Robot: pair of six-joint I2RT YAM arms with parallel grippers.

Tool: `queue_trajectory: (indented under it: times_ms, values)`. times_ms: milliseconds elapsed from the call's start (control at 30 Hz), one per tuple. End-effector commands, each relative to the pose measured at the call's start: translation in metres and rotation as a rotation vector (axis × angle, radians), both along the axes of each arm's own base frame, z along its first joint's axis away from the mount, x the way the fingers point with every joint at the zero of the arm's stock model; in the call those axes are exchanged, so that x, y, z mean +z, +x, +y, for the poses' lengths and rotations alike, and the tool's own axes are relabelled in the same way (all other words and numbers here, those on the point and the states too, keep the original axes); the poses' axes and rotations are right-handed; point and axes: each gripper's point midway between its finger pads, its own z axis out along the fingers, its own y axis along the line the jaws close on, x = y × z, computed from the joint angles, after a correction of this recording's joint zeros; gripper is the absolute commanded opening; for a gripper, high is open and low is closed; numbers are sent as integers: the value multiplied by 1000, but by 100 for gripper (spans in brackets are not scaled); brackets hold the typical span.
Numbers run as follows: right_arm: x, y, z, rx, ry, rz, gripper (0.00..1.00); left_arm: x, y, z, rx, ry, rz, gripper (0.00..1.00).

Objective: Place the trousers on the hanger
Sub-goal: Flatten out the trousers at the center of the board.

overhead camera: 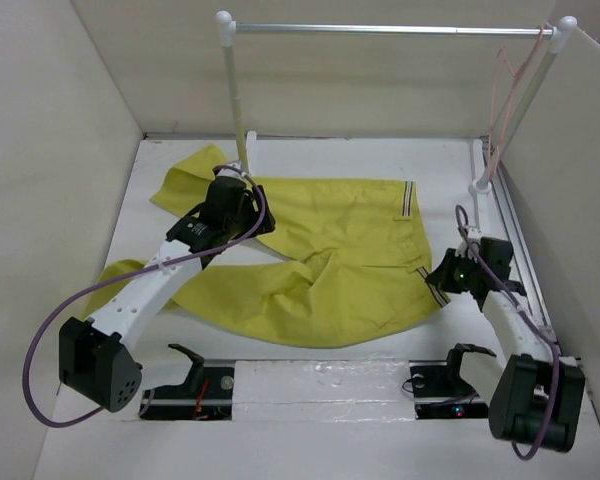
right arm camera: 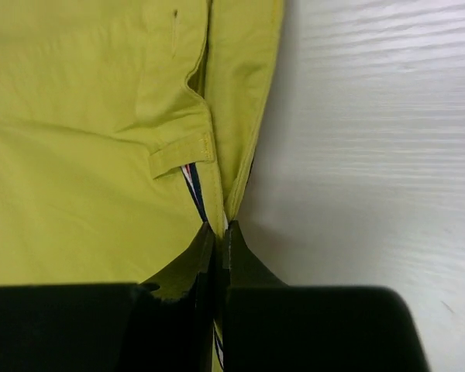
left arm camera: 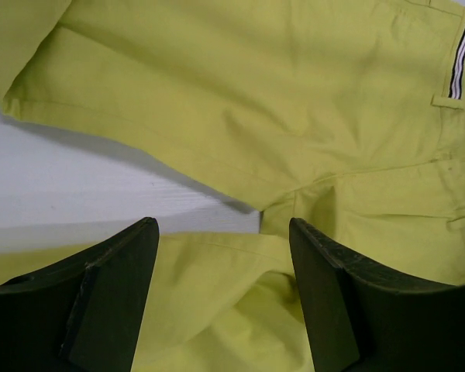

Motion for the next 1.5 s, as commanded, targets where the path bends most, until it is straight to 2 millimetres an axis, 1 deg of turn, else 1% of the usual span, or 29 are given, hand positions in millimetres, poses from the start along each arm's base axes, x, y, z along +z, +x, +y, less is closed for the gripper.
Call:
queue_trajectory:
  times_ms: [0, 33, 167, 233, 300, 400, 433, 467, 500, 533, 567, 633, 733, 767, 800, 833, 867, 900, 933, 1000, 1033, 1067, 1100, 1133, 1167, 1233, 1300, 1367, 1467]
  values:
    - [63, 19, -52, -186, -176, -114, 0, -1, -3, -1, -41, 6, -15, 64]
    - [77, 5, -92, -321, -293, -65, 0, -7, -6, -1, -49, 9, 4, 64]
    - [114, -11, -145, -476, -454, -45, 0, -7, -9, -2, -55, -1, 4, 65]
    - [141, -28, -183, -634, -550, -38, 0, -7, -12, -3, -59, -10, 13, 65]
    - [161, -45, -207, -764, -640, -23, 0, -7, -14, -3, -54, -15, 18, 65]
    - [160, -54, -221, -838, -662, 15, 0, -13, -16, 0, -38, -13, 36, 68]
    - [149, -57, -220, -843, -647, 38, 2, -15, -15, 3, -18, -2, 38, 69]
    - [140, -54, -216, -817, -625, 43, 22, -15, -14, 5, 2, -6, 39, 70]
    - [128, -45, -205, -750, -572, 32, 34, -13, -12, 7, 17, -2, 32, 72]
    - [102, -48, -196, -711, -536, 91, 48, -13, -9, 13, 55, 13, 24, 74]
    - [91, -47, -190, -674, -513, 108, 68, -13, -7, 16, 78, 20, 20, 74]
    - [78, -46, -179, -605, -464, 141, 72, -11, 2, 35, 182, 40, 10, 75]
    - [112, -21, -156, -503, -442, -8, 70, -16, 12, 76, 363, 44, 19, 76]
    - [137, -14, -150, -487, -457, -96, 58, -18, 14, 87, 404, 35, 25, 76]
    - [149, -6, -136, -430, -435, -160, 44, -26, 14, 95, 436, 20, 49, 76]
    - [158, 8, -110, -325, -406, -231, 29, -31, 16, 117, 525, -18, 64, 76]
    - [162, 17, -90, -240, -368, -276, 0, -36, 16, 128, 568, -37, 76, 76]
    - [164, 28, -63, -136, -308, -331, 0, -48, 12, 138, 610, -61, 96, 76]
    - [164, 34, -16, 23, -248, -379, 0, -50, 17, 156, 667, -121, 91, 76]
    - [154, 41, 38, 215, -188, -414, 0, -57, 23, 168, 699, -177, 98, 76]
    - [148, 40, 60, 292, -190, -405, 0, -54, 30, 176, 725, -177, 76, 77]
    - [140, 27, 105, 452, -188, -398, 3, -53, 35, 179, 749, -173, 77, 77]
    - [119, 27, 118, 502, -250, -331, 7, -50, 46, 184, 771, -167, 66, 77]
    - [124, 27, 135, 566, -286, -343, 10, -48, 54, 182, 770, -188, 61, 78]
    - [120, 13, 163, 664, -309, -338, 17, -49, 61, 178, 763, -212, 64, 78]
    - [114, 13, 187, 740, -341, -342, 25, -54, 81, 167, 752, -283, 95, 79]
    - [116, 4, 213, 822, -317, -372, 38, -65, 98, 161, 763, -339, 121, 79]
    - [114, 2, 223, 848, -314, -380, 46, -69, 110, 157, 758, -371, 122, 79]
    - [114, -4, 236, 901, -271, -392, 47, -77, 132, 151, 760, -423, 143, 79]
